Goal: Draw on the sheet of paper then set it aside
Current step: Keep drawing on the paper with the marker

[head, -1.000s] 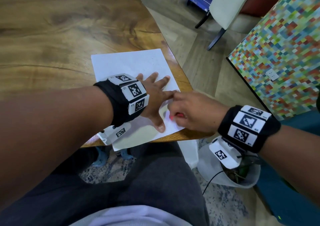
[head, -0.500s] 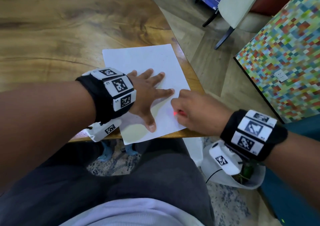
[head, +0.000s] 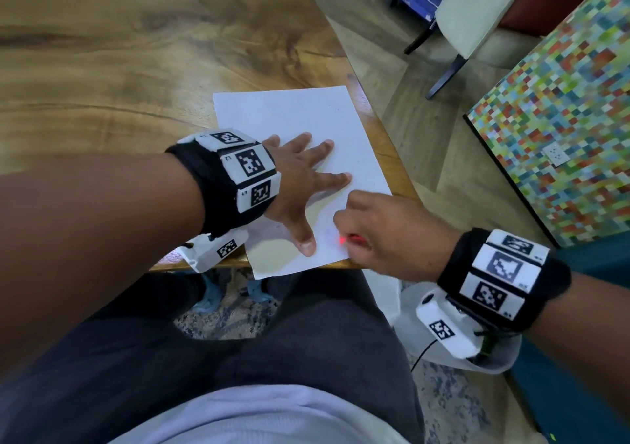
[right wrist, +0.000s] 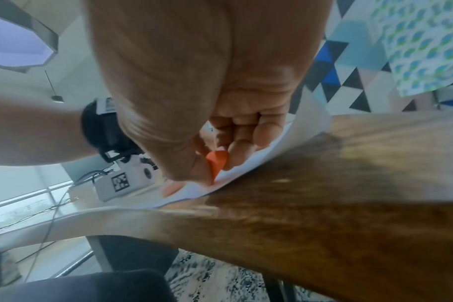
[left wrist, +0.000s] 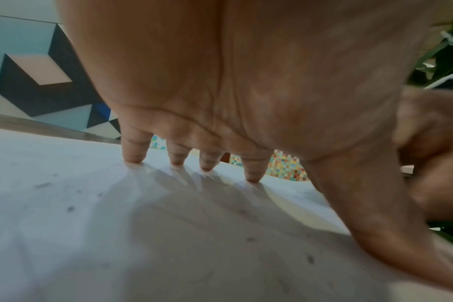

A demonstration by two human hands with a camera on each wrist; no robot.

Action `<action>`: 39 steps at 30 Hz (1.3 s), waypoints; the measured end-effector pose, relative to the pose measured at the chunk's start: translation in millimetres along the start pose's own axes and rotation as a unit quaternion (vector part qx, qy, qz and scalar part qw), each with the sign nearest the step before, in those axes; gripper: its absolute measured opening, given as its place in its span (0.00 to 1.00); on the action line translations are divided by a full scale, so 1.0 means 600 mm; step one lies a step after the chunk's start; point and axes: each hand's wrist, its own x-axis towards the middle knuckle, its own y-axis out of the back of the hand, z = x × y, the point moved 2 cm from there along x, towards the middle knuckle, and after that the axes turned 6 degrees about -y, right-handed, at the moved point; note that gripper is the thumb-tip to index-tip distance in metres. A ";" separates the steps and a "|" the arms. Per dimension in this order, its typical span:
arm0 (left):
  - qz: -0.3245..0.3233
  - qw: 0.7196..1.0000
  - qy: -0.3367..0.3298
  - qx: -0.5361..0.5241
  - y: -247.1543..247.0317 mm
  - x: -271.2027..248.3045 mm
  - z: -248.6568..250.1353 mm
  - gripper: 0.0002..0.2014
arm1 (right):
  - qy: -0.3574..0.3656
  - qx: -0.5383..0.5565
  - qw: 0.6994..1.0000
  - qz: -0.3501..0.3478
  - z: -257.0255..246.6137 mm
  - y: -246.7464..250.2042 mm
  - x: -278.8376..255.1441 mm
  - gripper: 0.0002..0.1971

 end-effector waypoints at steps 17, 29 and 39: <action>0.062 0.996 0.070 -0.016 -0.053 -0.108 -0.059 0.62 | -0.180 -0.007 0.983 0.036 0.052 0.022 0.043 0.07; 0.042 0.994 0.093 -0.030 -0.072 -0.115 -0.041 0.69 | -0.107 0.005 0.994 0.037 0.003 0.016 0.062 0.08; 0.022 0.994 0.100 -0.030 -0.068 -0.112 -0.037 0.71 | 0.064 -0.040 0.997 -0.003 -0.037 -0.001 0.023 0.04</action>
